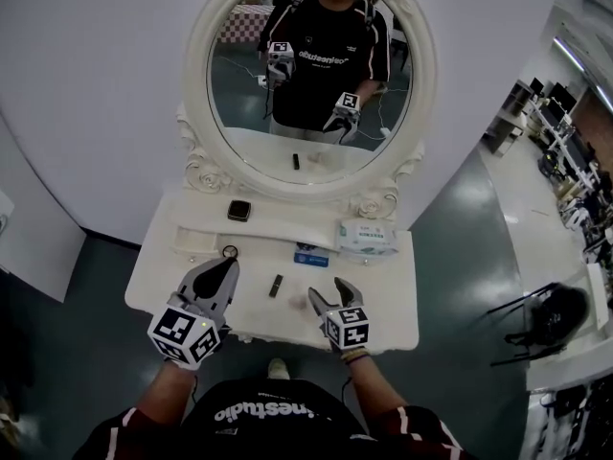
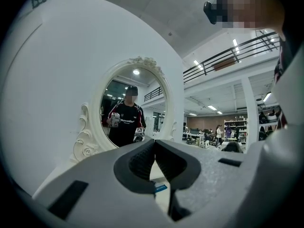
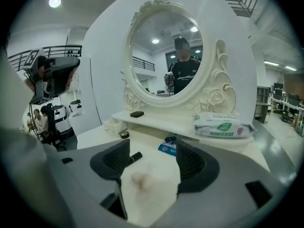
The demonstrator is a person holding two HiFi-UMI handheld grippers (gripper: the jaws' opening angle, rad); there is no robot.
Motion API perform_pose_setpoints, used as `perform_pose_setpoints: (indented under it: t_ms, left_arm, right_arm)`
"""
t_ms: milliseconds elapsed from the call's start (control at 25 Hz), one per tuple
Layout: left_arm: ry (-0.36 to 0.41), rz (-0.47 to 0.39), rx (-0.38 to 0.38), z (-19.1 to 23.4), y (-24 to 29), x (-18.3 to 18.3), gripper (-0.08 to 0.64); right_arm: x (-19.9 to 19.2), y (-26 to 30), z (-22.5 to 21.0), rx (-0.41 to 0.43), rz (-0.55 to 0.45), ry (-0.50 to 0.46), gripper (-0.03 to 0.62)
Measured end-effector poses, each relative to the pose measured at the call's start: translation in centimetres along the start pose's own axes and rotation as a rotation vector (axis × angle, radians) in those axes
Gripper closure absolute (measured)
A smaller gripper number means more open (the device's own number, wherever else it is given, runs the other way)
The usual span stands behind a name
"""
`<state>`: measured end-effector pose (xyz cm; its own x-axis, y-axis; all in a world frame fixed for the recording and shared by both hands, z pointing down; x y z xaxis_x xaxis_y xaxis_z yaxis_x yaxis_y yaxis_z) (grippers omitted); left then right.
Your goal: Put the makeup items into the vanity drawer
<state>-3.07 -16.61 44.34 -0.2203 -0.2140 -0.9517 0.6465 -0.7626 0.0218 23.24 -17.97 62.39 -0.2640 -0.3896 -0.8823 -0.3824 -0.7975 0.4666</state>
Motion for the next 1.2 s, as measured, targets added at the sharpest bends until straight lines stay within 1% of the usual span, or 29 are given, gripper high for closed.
perform_pose_setpoints:
  t_ms: [280, 560, 880, 1200]
  left_arm:
    - [0.005, 0.017, 0.028, 0.3, 0.9, -0.8, 0.554]
    - [0.017, 0.032, 0.048, 0.2, 1.5, -1.2, 0.554]
    - [0.022, 0.045, 0.068, 0.2, 2.0, -1.5, 0.554]
    - [0.027, 0.04, 0.087, 0.3, 2.2, -1.5, 0.554]
  right_arm:
    - [-3.2, 2.6, 0.3, 0.054, 0.077, -0.036, 0.293]
    - [-5.6, 4.8, 1.0, 0.109, 0.129, -0.058, 0.29]
    - [-8.1, 6.3, 1.4, 0.153, 0.182, -0.085, 0.285]
    - [-9.0, 7.0, 2.6, 0.202, 0.208, -0.094, 0.279]
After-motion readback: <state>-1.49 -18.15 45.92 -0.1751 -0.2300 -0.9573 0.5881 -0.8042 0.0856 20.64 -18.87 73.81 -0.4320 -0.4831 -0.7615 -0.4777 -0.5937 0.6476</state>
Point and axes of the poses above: the fingertips, and each gripper's own axes: y forward along the fingers, z to its left, x out of its top, the point moved 6 cm from there along -y, backward along the fingers, and after that the axes turned 10 degrees about -y, right-handed, at the moved point
